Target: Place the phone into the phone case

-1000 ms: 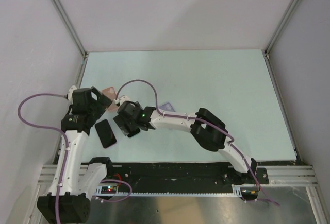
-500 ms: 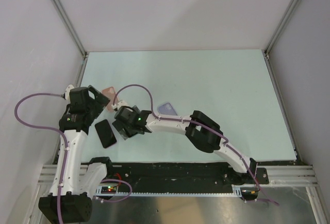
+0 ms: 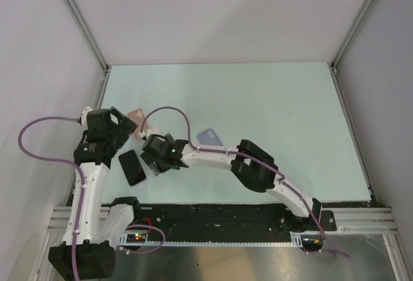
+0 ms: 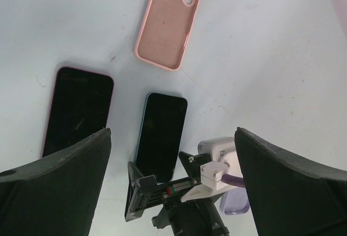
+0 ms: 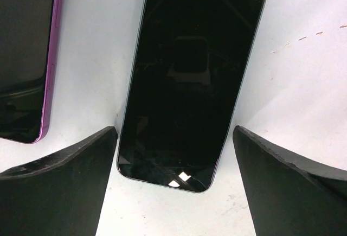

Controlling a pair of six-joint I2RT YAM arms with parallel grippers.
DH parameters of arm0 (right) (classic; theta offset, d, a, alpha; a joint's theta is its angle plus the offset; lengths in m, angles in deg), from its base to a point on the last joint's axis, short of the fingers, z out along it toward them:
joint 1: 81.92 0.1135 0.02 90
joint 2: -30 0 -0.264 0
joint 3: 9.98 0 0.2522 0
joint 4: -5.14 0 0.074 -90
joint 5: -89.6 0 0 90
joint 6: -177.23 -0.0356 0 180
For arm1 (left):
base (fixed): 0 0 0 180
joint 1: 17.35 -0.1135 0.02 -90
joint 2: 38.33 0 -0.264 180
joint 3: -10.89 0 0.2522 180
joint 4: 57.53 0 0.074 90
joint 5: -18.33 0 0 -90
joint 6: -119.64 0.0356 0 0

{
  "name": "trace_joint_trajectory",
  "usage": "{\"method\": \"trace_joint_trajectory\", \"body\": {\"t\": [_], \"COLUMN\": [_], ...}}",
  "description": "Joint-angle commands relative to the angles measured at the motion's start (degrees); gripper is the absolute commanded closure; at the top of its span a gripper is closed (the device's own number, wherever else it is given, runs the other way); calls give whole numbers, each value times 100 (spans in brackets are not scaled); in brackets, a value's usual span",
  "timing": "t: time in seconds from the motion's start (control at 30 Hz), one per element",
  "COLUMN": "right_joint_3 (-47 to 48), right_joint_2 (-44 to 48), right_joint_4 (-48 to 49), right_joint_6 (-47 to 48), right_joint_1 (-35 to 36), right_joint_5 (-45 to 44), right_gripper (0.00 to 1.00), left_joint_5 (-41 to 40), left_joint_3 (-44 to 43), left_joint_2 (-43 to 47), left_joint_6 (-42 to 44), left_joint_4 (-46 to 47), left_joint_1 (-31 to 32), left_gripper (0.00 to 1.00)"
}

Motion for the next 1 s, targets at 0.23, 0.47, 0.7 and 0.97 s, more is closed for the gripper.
{"method": "trace_joint_trajectory", "body": {"t": [0.23, 0.47, 0.7, 0.97], "right_joint_3": [-772, -1108, -1325, -1530], "right_joint_2": [342, 805, 1230, 1596], "right_joint_4": [36, -69, -228, -310], "right_joint_6": [-290, -219, -123, -65], "right_joint_1": [-99, -271, -424, -530], "right_joint_5": [333, 80, -72, -191], "right_gripper": [32, 45, 46, 47], "left_joint_5": [184, 257, 283, 272], "left_joint_3": [-211, -61, 216, 540], "left_joint_2": [-66, -137, -300, -474], "left_joint_6": [20, 4, 8, -79], "left_joint_4": [61, 102, 186, 395], "left_joint_1": [-67, -57, -45, 117], "left_gripper": [0, 0, 0, 0]}}
